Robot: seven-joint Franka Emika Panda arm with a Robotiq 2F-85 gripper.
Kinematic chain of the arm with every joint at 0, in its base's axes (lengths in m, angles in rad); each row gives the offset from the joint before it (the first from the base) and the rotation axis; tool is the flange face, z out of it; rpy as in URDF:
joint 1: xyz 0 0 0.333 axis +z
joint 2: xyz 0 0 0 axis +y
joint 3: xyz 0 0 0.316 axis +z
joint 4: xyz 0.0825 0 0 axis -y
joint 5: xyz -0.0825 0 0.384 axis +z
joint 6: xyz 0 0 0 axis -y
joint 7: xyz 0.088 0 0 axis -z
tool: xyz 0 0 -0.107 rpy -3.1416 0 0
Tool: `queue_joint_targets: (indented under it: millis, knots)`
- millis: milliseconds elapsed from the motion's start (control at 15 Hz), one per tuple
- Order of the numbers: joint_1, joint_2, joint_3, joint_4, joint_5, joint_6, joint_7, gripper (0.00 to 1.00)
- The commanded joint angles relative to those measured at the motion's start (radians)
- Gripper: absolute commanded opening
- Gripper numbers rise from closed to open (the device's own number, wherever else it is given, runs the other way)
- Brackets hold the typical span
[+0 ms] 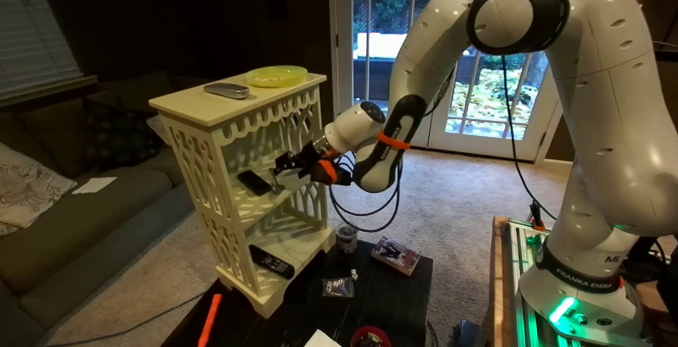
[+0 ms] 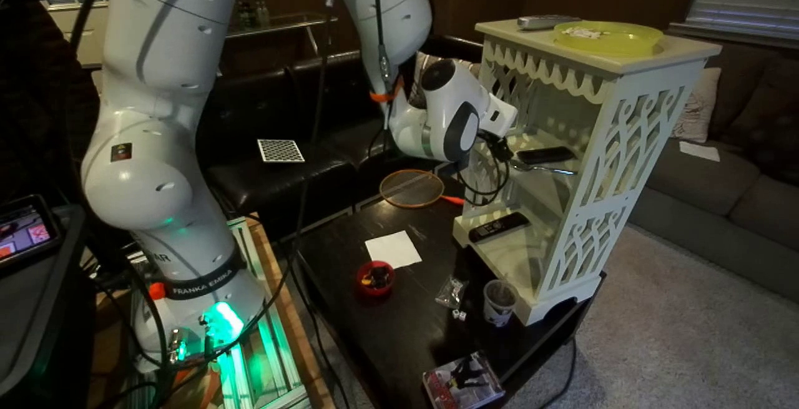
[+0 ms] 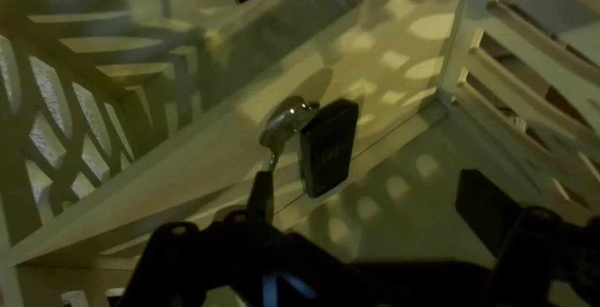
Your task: Put the fork on the lower shelf
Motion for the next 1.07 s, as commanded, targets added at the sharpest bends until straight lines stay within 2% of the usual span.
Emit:
queue_joint_targets:
  millis: [0, 133, 333, 400, 533, 600, 800, 867, 933, 1000]
  knots:
    - [-0.099, -0.221, 0.038, -0.251, -0.22, -0.078, 0.033, 1.0]
    - [-0.158, -0.32, 0.061, -0.357, -0.368, -0.13, 0.056, 1.0]
    - [-0.236, -0.464, 0.106, -0.505, -0.576, -0.28, 0.15, 1.0]
    - [-0.255, -0.496, 0.119, -0.551, -0.619, -0.324, 0.173, 1.0]
    - [-0.262, -0.547, 0.125, -0.636, -0.61, -0.418, 0.164, 1.0]
    - [-0.259, -0.441, 0.125, -0.537, -0.685, -0.47, 0.242, 1.0]
    - [-0.244, -0.449, 0.141, -0.569, -0.442, -0.646, 0.039, 1.0]
    - [-0.174, -0.44, 0.075, -0.561, -0.349, -0.644, -0.059, 1.0]
    - [-0.23, -0.444, 0.113, -0.562, -0.472, -0.605, 0.06, 1.0]
    - [-0.212, -0.439, 0.099, -0.56, -0.413, -0.62, 0.0, 1.0]
